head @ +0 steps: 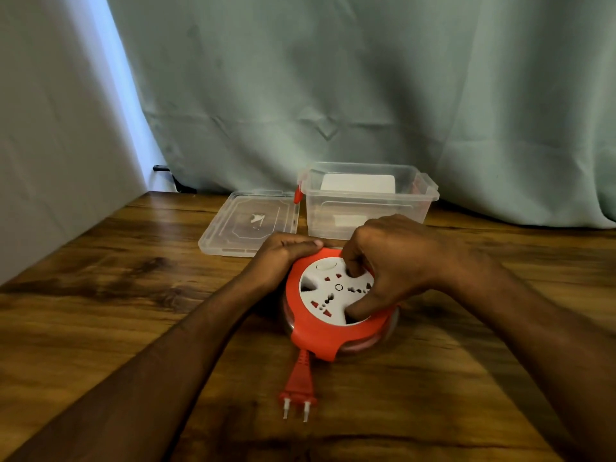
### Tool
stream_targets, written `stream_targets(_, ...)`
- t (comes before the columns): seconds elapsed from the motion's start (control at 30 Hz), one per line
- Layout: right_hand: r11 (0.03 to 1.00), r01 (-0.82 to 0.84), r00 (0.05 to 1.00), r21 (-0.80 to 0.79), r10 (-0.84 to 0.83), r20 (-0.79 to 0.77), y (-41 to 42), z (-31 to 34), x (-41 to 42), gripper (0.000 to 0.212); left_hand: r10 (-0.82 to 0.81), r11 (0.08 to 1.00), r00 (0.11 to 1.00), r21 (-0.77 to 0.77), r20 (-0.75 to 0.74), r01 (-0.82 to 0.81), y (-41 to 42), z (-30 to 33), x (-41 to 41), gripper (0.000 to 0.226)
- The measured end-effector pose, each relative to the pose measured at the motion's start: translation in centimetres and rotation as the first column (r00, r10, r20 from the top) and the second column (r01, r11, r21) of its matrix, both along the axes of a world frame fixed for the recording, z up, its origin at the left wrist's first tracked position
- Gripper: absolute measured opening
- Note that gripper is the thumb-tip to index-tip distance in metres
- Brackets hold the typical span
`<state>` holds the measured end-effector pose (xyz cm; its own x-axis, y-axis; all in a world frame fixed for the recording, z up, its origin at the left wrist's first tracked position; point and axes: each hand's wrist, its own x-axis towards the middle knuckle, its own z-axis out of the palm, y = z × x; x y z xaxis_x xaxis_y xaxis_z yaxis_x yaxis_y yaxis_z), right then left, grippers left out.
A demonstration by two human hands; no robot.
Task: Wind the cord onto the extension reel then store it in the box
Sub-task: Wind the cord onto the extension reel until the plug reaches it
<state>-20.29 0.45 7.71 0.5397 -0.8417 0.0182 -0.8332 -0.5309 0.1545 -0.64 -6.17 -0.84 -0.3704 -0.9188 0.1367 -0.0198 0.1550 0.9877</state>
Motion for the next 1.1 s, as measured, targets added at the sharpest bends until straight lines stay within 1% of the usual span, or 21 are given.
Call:
stream_targets(0.13,0.999,0.022,1.000,0.040,-0.023,0.014,0.4,-0.4,0.3,0.053,-0.004,1.000,1.000,-0.013,0.028,0.004,0.0,-0.1,0.0,0.025)
stream_targets(0.3,0.986,0.156,0.985,0.056,-0.160,0.071,0.2,-0.6,0.4,0.056,0.097,0.995,0.992,-0.040,0.080,-0.094,-0.2,-0.1,0.0,0.024)
stream_targets(0.47,0.978,0.206,0.978,0.029,-0.207,0.012,0.9,-0.6,1.0,0.062,0.119,0.992,0.987,-0.039,0.105,-0.116,0.1,0.2,0.0,0.025)
stream_targets(0.53,0.970,0.238,0.971,0.052,-0.239,0.004,0.8,-0.8,1.2,0.064,0.130,0.991,0.984,-0.049,0.121,-0.125,0.3,0.3,0.0,0.025)
stream_targets(0.6,0.945,0.296,0.953,0.138,-0.302,0.020,0.6,-0.7,1.2,0.072,0.123,0.991,0.979,-0.065,0.163,-0.114,0.4,0.2,0.0,0.025)
stream_targets(0.63,0.927,0.312,0.945,0.207,-0.326,0.038,0.4,-0.7,1.0,0.070,0.115,0.992,0.973,-0.078,0.199,-0.101,0.4,0.2,0.0,0.025)
stream_targets(0.73,0.840,0.243,0.927,0.486,-0.348,0.138,0.0,0.3,-0.1,0.053,0.118,0.985,0.943,-0.154,0.310,-0.072,0.7,0.2,0.1,0.025)
stream_targets(0.77,0.799,0.209,0.925,0.563,-0.349,0.151,0.0,0.8,-0.6,0.055,0.116,0.980,0.934,-0.189,0.338,-0.053,0.9,0.2,0.0,0.025)
stream_targets(0.83,0.724,0.184,0.930,0.665,-0.347,0.120,0.0,1.8,-1.5,0.058,0.088,0.963,0.906,-0.269,0.414,0.029,1.7,0.3,-0.4,0.029)
stream_targets(0.93,0.629,0.168,0.938,0.759,-0.339,0.073,-0.2,2.5,-2.5,0.052,0.074,0.901,0.814,-0.389,0.576,0.193,2.8,0.6,-1.4,0.033)
stream_targets(1.0,0.599,0.137,0.943,0.789,-0.324,0.082,-0.4,2.8,-3.0,0.049,0.084,0.878,0.775,-0.414,0.626,0.240,3.2,1.1,-1.6,0.034)
stream_targets(1.07,0.620,0.098,0.939,0.778,-0.317,0.135,-0.2,3.1,-3.3,0.046,0.090,0.849,0.756,-0.446,0.649,0.282,3.5,1.2,-1.6,0.033)
stream_targets(1.1,0.652,0.079,0.929,0.754,-0.323,0.182,0.0,3.2,-3.3,0.044,0.093,0.830,0.755,-0.469,0.649,0.302,3.7,1.2,-1.5,0.030)
